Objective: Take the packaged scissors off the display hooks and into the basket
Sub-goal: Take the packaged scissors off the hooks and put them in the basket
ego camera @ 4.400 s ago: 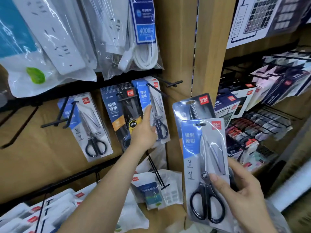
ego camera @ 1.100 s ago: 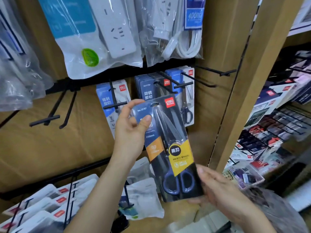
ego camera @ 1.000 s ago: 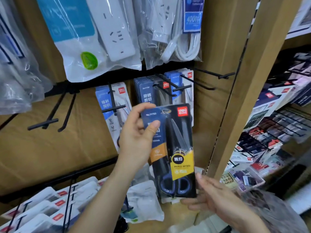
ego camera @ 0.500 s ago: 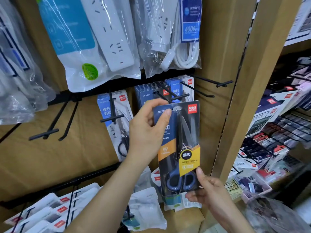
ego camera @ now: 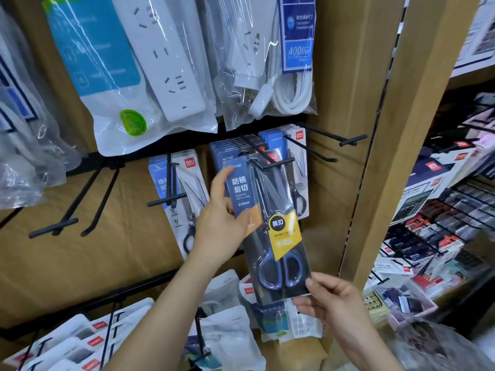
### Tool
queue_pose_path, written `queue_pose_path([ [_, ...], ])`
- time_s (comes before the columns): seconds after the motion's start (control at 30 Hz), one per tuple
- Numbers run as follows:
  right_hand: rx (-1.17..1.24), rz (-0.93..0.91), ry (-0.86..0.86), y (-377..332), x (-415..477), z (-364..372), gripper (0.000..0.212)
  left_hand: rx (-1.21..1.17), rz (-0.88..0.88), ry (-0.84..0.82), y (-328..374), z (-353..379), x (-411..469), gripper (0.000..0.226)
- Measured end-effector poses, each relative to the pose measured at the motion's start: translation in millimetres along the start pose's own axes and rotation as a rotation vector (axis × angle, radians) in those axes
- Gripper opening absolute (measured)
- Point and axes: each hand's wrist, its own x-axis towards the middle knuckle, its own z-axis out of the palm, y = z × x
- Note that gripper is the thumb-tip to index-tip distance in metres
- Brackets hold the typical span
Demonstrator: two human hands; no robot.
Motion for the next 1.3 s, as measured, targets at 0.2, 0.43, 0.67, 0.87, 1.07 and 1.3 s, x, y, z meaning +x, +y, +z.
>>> queue_pose_path([
  [0.2, -0.248, -0.009, -0.097, -3, 37, 19, 0.031, 0.202, -0.023, 0.052, -6, -3, 15, 0.081],
  [0.43, -0.38, 0.012, -0.163, -19, 70, 40, 0.041, 0.517, -0.006, 0.136, -10, 10, 31, 0.077],
  [0.67, -0.332, -0.024, -0.275, -41, 92, 48, 0.058, 0.676, 0.047, 0.223, -16, 26, 28, 0.071],
  [0.87, -0.492, -0.137, -0.307, -38, 99, 20, 0.054, 0.507, -0.111, 0.269, -18, 15, -16, 0.044],
  [1.07, -0.602, -0.405, -0.409, -44, 72, 16, 0.037, 0.394, -0.364, 0.543, -34, -10, -133, 0.016],
  [1.3, -0.804, -0.344, -0.773, -7, 9, 64, 0.039, 0.301, -0.763, 0.744, -70, -17, -304, 0.034],
])
